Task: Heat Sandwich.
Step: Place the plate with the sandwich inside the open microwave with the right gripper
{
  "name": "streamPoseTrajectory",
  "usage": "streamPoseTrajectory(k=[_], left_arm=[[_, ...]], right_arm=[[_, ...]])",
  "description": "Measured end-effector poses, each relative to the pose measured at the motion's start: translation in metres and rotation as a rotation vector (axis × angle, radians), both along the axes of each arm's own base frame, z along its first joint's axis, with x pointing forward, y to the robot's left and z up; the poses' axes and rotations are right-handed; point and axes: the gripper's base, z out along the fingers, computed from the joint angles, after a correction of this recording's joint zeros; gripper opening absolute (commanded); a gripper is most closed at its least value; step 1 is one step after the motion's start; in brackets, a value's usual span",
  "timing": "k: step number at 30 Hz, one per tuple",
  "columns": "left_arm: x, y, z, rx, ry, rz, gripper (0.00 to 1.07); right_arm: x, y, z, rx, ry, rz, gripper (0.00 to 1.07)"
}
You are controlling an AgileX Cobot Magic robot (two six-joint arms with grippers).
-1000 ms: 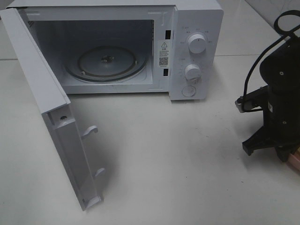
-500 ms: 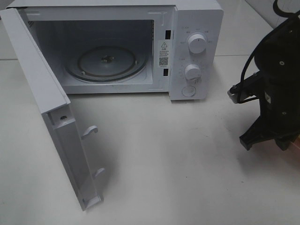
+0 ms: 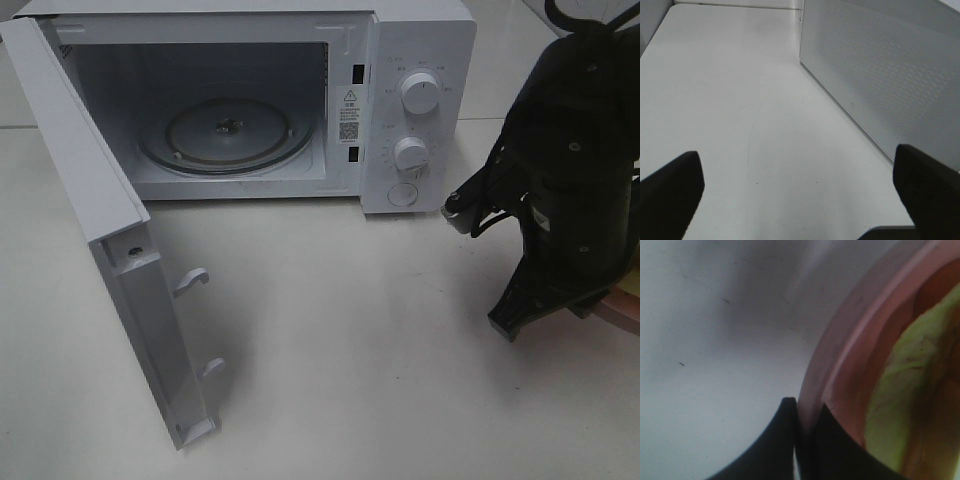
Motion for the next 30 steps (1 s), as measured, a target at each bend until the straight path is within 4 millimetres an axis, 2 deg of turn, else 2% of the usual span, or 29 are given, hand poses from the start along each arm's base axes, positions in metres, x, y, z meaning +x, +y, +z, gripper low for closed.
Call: streamPoseTrajectory(k=[3, 10, 17, 22, 30], left_arm=[[0.000, 0.000, 0.000, 0.000, 0.000, 0.000, 0.97], [0.000, 0.000, 0.000, 0.000, 0.000, 0.000, 0.97], [0.000, 0.000, 0.000, 0.000, 0.000, 0.000, 0.97], [0.000, 0.000, 0.000, 0.000, 0.000, 0.000, 0.97], [0.000, 0.000, 0.000, 0.000, 0.000, 0.000, 0.97]], right_arm=[[-0.005, 0.004, 0.002, 0.001, -0.005, 0.029, 0.00], [-0.033, 0.012, 0.012, 0.008, -0.017, 0.145, 0.00], [-0.050, 0.013, 0.018, 0.015, -0.024, 0.225, 0.00], [-0.068, 0.018, 0.021, 0.011, -0.007, 0.359, 0.00], [-0.084, 0.027, 0.022, -0.003, 0.025, 0.538, 0.00]])
